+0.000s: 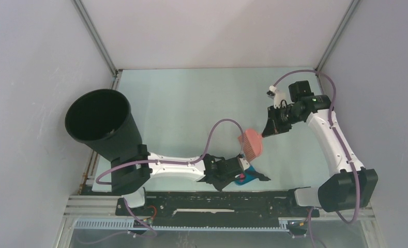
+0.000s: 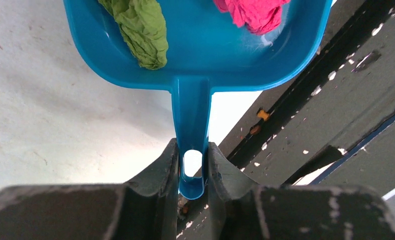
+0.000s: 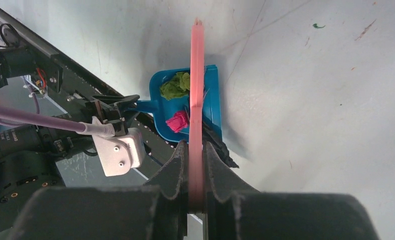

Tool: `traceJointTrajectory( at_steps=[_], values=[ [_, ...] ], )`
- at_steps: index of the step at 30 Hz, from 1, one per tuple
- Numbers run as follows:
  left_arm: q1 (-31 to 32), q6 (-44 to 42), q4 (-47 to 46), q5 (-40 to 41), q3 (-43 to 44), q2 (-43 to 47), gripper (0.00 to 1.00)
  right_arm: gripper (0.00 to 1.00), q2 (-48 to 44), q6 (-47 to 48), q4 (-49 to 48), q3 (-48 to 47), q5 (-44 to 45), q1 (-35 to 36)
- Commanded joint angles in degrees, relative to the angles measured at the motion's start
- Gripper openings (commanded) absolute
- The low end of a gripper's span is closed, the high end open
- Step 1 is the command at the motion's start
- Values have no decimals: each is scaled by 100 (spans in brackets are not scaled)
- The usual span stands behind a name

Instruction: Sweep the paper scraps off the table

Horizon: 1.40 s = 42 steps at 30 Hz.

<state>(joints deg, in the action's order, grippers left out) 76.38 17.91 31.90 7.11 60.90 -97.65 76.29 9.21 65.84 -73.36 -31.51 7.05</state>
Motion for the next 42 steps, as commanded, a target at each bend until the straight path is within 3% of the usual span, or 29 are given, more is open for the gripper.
traceJointTrajectory(
  at_steps=[1,5,9,17,28,32,42],
  values=[
    [31,-25,-570,288,-17,344,0,0,-169,-34,279,-454,53,-58],
    [34,-20,-730,435,-123,489,0,0,-183,53,380,-797,187,-327],
    [7,65,-785,550,-245,776,0,0,-131,133,227,-1106,243,-1025],
    [-280,378,-414,790,-313,1411,0,0,-40,71,-550,-433,-157,-2152],
    [-1537,553,668,1094,-15,2566,0,0,-68,24,-1794,1235,-883,-1815],
    [-2088,573,1175,1336,326,2923,0,0,61,128,-1695,1308,-1367,-1638],
    [-3708,919,1891,1332,916,3971,0,0,113,303,-1565,1401,-1356,-1576]
  ],
)
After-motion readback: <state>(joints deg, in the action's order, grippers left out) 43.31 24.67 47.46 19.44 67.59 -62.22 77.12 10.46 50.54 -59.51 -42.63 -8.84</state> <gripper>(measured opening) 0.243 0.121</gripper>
